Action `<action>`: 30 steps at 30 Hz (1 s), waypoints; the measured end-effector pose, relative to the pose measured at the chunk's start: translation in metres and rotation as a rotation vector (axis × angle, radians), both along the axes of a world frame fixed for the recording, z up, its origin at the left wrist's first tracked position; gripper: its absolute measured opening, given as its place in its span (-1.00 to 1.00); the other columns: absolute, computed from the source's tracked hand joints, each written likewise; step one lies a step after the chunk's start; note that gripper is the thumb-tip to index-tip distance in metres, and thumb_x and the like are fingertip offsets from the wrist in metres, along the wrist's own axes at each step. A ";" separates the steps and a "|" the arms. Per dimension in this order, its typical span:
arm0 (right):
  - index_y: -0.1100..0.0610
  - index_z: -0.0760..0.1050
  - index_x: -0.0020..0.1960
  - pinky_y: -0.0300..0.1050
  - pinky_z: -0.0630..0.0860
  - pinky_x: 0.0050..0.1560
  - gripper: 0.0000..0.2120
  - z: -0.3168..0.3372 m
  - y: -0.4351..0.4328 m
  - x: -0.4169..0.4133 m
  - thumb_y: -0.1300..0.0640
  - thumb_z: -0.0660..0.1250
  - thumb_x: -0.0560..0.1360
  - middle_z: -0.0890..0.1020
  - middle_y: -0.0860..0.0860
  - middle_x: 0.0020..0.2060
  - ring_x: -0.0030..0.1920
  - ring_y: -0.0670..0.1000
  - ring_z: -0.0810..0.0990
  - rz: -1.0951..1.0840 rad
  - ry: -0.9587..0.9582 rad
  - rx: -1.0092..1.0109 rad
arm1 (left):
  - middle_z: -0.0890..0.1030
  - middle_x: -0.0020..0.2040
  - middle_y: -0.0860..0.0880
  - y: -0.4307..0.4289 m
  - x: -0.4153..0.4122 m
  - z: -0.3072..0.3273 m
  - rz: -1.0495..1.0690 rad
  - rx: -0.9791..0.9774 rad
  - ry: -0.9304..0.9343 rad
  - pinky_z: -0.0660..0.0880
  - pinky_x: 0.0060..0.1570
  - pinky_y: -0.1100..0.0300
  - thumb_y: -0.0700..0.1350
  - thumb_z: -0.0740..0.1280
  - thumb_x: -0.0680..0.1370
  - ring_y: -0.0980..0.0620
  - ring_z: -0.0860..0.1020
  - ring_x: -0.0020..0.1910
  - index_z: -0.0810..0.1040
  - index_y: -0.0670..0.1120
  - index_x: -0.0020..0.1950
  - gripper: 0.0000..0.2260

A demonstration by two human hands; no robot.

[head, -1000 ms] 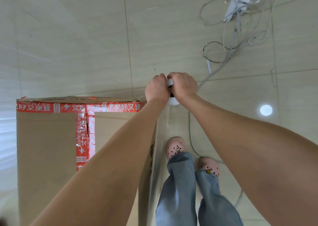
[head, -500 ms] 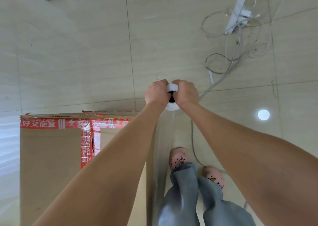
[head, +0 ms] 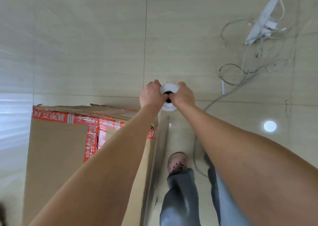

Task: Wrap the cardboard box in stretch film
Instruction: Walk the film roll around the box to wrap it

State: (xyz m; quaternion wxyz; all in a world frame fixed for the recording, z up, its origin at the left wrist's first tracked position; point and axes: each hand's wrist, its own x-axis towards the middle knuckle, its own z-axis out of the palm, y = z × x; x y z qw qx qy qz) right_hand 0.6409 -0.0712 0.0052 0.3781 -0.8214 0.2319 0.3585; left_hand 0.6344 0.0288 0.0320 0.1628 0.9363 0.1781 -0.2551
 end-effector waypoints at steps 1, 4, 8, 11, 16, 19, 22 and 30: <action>0.11 0.38 0.28 -0.07 0.47 -0.12 -0.58 0.001 -0.001 0.001 0.14 0.33 0.44 0.56 0.09 0.14 0.08 0.14 0.56 -0.079 0.114 0.064 | 0.55 -0.02 -0.11 -0.001 0.002 0.001 0.007 0.009 0.013 0.41 -0.28 0.11 -0.10 0.37 0.43 -0.13 0.55 -0.10 0.47 -0.15 0.06 -0.75; 0.12 0.47 0.20 -0.02 0.61 -0.19 -0.65 0.002 -0.001 0.006 0.22 0.31 0.42 0.60 0.10 0.10 -0.03 0.13 0.59 -0.142 0.248 0.170 | 0.54 0.04 -0.11 -0.003 0.009 0.001 0.007 -0.001 0.086 0.45 -0.23 0.10 -0.14 0.35 0.47 -0.14 0.55 -0.04 0.46 -0.13 0.16 -0.72; 0.09 0.45 0.30 0.02 0.62 -0.11 -0.57 0.004 0.001 0.016 0.20 0.27 0.43 0.57 0.09 0.19 0.09 0.16 0.59 -0.034 0.195 0.108 | 0.59 -0.02 -0.10 -0.003 0.024 0.005 0.011 -0.041 0.200 0.51 -0.19 0.12 -0.20 0.31 0.49 -0.09 0.58 -0.08 0.56 -0.13 0.08 -0.82; 0.07 0.45 0.31 0.01 0.59 0.00 -0.57 0.015 0.002 0.022 0.16 0.27 0.44 0.57 0.07 0.21 0.12 0.13 0.58 0.033 0.170 0.076 | 0.59 -0.10 -0.08 -0.001 0.031 0.020 0.040 -0.044 0.204 0.53 -0.17 0.12 -0.20 0.32 0.48 -0.10 0.60 -0.09 0.58 -0.14 0.01 -0.86; 0.08 0.55 0.07 -0.07 0.55 -0.17 -0.74 0.044 0.010 0.037 0.12 0.24 0.42 0.63 0.04 -0.03 -0.05 0.12 0.62 0.195 0.115 0.056 | 0.53 -0.19 -0.06 0.009 0.034 0.050 0.148 -0.067 0.170 0.49 -0.22 0.13 -0.19 0.34 0.44 -0.09 0.54 -0.17 0.56 -0.14 -0.06 -0.90; 0.06 0.56 -0.03 -0.04 0.60 -0.11 -0.78 0.060 0.015 0.044 0.08 0.23 0.39 0.64 0.03 -0.11 -0.12 0.12 0.62 0.226 0.125 0.033 | 0.54 -0.19 -0.06 0.011 0.033 0.063 0.197 -0.056 0.161 0.44 -0.27 0.15 -0.19 0.34 0.43 -0.09 0.54 -0.19 0.56 -0.16 -0.04 -0.87; 0.10 0.55 -0.01 -0.08 0.57 -0.16 -0.78 0.062 0.015 0.045 0.07 0.26 0.39 0.64 0.05 -0.09 -0.13 0.13 0.62 0.236 0.134 0.008 | 0.53 -0.18 -0.07 0.010 0.033 0.068 0.238 -0.056 0.160 0.41 -0.29 0.17 -0.18 0.35 0.43 -0.11 0.56 -0.16 0.56 -0.16 -0.04 -0.86; 0.09 0.52 0.09 -0.12 0.39 -0.17 -0.75 0.047 0.021 0.052 0.16 0.27 0.41 0.60 0.07 0.04 0.02 0.17 0.58 0.332 0.001 -0.038 | 0.61 -0.03 -0.13 0.015 0.030 0.050 0.388 -0.061 0.139 0.41 -0.27 0.14 -0.18 0.35 0.45 -0.15 0.59 -0.04 0.53 -0.16 0.02 -0.83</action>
